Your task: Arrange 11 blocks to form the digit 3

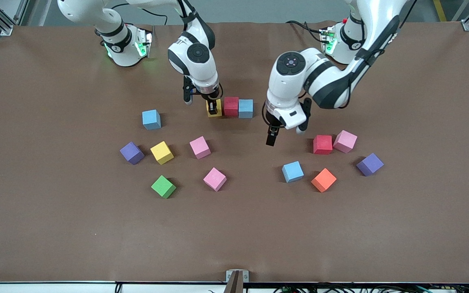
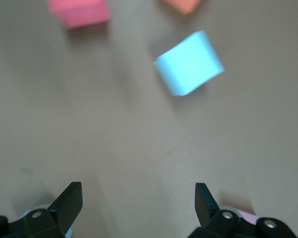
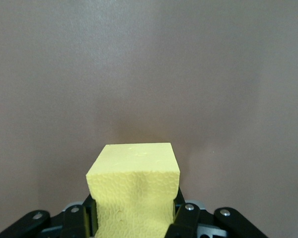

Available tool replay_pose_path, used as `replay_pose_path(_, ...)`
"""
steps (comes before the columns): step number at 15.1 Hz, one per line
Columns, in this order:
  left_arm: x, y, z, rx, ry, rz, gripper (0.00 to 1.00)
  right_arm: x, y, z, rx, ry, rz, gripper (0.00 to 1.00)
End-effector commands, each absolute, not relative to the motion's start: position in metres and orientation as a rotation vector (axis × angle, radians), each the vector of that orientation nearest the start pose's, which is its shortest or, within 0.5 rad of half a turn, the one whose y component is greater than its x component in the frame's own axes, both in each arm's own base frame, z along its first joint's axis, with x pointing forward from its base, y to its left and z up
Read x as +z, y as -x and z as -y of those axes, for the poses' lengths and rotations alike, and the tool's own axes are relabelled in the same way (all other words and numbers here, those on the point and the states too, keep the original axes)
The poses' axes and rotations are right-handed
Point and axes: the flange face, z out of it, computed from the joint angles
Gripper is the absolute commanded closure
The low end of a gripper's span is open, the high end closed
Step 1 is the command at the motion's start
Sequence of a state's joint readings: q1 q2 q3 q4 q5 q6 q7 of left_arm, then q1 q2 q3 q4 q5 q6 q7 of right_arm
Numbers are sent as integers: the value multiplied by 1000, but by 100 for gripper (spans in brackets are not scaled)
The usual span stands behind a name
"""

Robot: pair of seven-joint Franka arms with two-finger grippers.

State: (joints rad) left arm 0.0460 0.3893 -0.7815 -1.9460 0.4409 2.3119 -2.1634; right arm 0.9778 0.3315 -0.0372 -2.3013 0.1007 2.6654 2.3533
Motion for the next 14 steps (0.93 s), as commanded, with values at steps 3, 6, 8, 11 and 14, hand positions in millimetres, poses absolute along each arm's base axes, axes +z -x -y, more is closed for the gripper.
replay_pose_path(3, 359, -524, 371, -178, 2891, 1449, 0, 181, -304, -442, 43, 2272, -2130, 100)
replay_pose_path(6, 343, -537, 364, -242, 2963, 1201, 0, 180, -303, -443, 43, 2277, -2127, 100)
replay_pose_path(8, 332, -544, 360, -246, 2976, 1134, 0, 180, -302, -444, 43, 2278, -2126, 100)
replay_pose_path(11, 330, -555, 357, -241, 3016, 1036, 0, 180, -300, -445, 43, 2281, -2121, 100)
replay_pose_path(14, 323, -561, 355, -207, 3035, 886, 0, 179, -300, -445, 42, 2285, -2122, 99)
